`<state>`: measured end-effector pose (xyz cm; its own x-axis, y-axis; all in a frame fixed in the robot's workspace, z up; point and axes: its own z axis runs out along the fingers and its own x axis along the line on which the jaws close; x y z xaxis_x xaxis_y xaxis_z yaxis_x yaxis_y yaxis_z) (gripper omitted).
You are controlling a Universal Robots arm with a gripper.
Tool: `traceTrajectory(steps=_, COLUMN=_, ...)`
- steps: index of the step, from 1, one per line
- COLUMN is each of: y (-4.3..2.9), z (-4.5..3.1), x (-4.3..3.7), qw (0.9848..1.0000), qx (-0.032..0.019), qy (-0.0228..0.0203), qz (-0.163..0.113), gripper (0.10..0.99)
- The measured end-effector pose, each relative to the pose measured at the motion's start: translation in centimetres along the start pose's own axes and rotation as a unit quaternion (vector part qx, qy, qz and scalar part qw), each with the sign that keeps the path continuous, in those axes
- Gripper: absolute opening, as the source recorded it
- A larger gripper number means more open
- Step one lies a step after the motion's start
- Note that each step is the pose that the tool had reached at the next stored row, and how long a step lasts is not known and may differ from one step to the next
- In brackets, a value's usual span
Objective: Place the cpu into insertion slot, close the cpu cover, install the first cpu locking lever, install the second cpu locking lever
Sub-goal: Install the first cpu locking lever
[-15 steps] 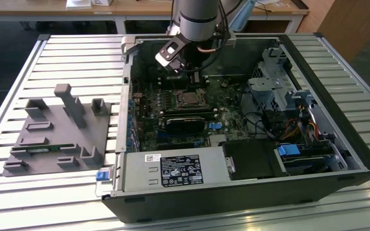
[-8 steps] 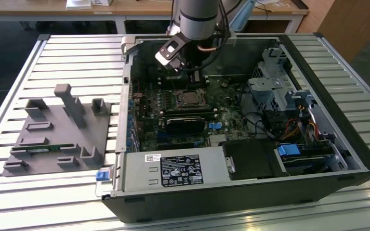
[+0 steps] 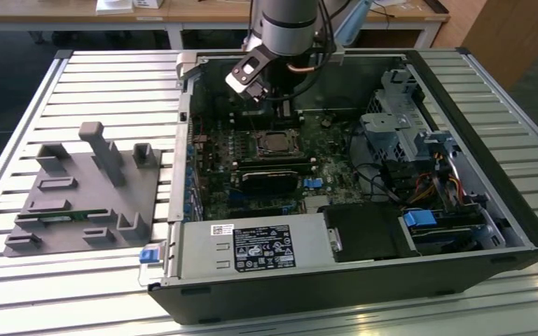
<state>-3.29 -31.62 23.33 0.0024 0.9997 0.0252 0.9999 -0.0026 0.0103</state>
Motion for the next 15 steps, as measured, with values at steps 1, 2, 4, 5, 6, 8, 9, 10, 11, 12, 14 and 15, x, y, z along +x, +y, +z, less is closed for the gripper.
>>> traceTrajectory(steps=1, y=0.00, z=-0.18, x=0.00, qw=1.0000, qx=0.0000, qy=0.0000, qz=0.000, gripper=0.106)
traceTrajectory(steps=2, y=0.00, z=-0.41, x=0.01, qw=1.0000, qx=0.0000, qy=0.0000, qz=0.000, gripper=0.106)
traceTrajectory(steps=4, y=0.01, z=-0.99, x=0.03, qw=1.0000, qx=-0.0002, qy=0.0000, qz=0.000, gripper=0.106)
traceTrajectory(steps=5, y=0.01, z=-1.33, x=0.03, qw=1.0000, qx=-0.0002, qy=0.0000, qz=0.000, gripper=0.106)
traceTrajectory(steps=6, y=0.02, z=-1.70, x=0.04, qw=1.0000, qx=-0.0003, qy=0.0001, qz=0.000, gripper=0.106)
traceTrajectory(steps=8, y=0.03, z=-2.57, x=0.07, qw=1.0000, qx=-0.0007, qy=0.0000, qz=0.000, gripper=0.106)
traceTrajectory(steps=9, y=0.03, z=-2.92, x=0.07, qw=1.0000, qx=-0.0010, qy=0.0000, qz=0.000, gripper=0.106)
traceTrajectory(steps=10, y=0.03, z=-3.10, x=0.08, qw=1.0000, qx=-0.0016, qy=0.0000, qz=0.000, gripper=0.106)
traceTrajectory(steps=11, y=0.03, z=-3.10, x=0.08, qw=1.0000, qx=-0.0018, qy=0.0001, qz=-0.001, gripper=0.106)
traceTrajectory(steps=12, y=0.03, z=-3.11, x=0.08, qw=1.0000, qx=-0.0018, qy=0.0000, qz=-0.004, gripper=0.106)
traceTrajectory(steps=14, y=0.03, z=-3.11, x=0.08, qw=0.9998, qx=-0.0014, qy=0.0000, qz=-0.018, gripper=0.106)
traceTrajectory(steps=15, y=0.03, z=-3.11, x=0.08, qw=0.9997, qx=-0.0013, qy=0.0001, qz=-0.025, gripper=0.106)
